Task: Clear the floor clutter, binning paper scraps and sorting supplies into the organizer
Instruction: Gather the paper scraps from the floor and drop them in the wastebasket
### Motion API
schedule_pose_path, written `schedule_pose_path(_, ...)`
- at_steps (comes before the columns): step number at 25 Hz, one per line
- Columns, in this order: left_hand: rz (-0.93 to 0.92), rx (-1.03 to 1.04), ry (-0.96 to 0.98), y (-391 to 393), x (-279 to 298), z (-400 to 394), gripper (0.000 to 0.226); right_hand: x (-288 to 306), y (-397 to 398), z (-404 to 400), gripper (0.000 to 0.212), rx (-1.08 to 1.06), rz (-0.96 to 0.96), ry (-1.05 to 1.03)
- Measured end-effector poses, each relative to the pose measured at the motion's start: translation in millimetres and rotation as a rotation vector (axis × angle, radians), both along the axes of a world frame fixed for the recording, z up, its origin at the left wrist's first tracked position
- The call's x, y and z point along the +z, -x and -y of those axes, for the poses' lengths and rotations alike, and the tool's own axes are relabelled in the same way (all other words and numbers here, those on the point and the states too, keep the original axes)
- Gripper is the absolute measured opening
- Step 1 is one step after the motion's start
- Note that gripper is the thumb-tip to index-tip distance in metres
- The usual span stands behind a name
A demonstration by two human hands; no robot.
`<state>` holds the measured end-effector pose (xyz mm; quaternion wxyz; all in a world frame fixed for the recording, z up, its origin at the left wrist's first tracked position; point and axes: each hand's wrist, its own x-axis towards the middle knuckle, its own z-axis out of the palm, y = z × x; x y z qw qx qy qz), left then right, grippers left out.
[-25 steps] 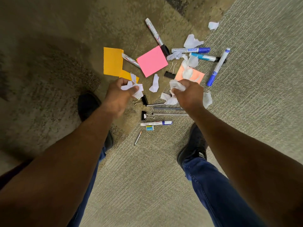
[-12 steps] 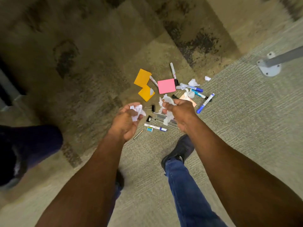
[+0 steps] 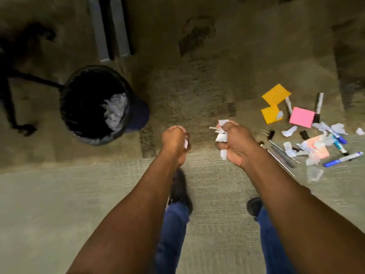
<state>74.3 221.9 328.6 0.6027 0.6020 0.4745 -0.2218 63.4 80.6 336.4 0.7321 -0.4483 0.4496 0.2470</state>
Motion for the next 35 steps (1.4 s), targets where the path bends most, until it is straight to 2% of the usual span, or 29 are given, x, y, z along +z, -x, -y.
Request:
schedule_pose_path(3,0.03,0.115,-0.072,-9.4,9.4,-95.7,0.043,16.0,-27.3,-102.7,0.029,0.21,-0.02,0.089)
schedule_pose_path(5,0.074,0.263,-0.115,-17.1,13.5,-151.6,0.037,24.5,-48.5,-161.0,0.03,0.236,0.005,0.057)
schedule_pose_path(8,0.174,0.305,-0.249,-29.3,15.5,-217.3,0.034,27.4,-77.9,-234.7,0.034,0.313,0.118,0.057)
schedule_pose_path(11,0.203,0.332,-0.374,-49.1,18.5,-257.4,0.036,18.7,-102.2,-293.6,0.043,0.362,0.244,0.219)
schedule_pose_path(14,0.229,0.19,-0.613,-72.2,6.0,-287.7,0.027,1.5,-126.2,-337.3,0.053,0.38,0.389,0.478)
schedule_pose_path(17,0.254,-0.05,-0.773,-90.8,-15.6,-308.7,0.025,-21.0,-144.6,-359.2,0.06,0.574,0.538,0.467)
schedule_pose_path(19,0.226,-0.259,-0.775,-94.3,-35.7,-322.9,0.032,-39.9,-150.0,-365.0,0.06,0.851,0.592,0.477)
schedule_pose_path(22,0.128,-0.722,-0.83,-77.9,-60.6,-334.7,0.048,-67.6,-150.4,-357.8,0.05,1.355,0.74,0.729)
schedule_pose_path(24,0.115,-0.9,-0.916,-59.3,-69.1,-333.8,0.055,-76.5,-143.9,-347.9,0.051,1.519,0.86,0.893)
schedule_pose_path(28,0.177,-0.928,-0.97,-30.5,-67.6,-317.9,0.06,-76.3,-121.7,-325.0,0.06,1.497,1.057,0.998)
schedule_pose_path(35,0.418,-0.852,-0.942,-5.5,-33.5,-238.6,0.053,-58.5,-71.6,-221.4,0.058,1.331,0.956,1.062)
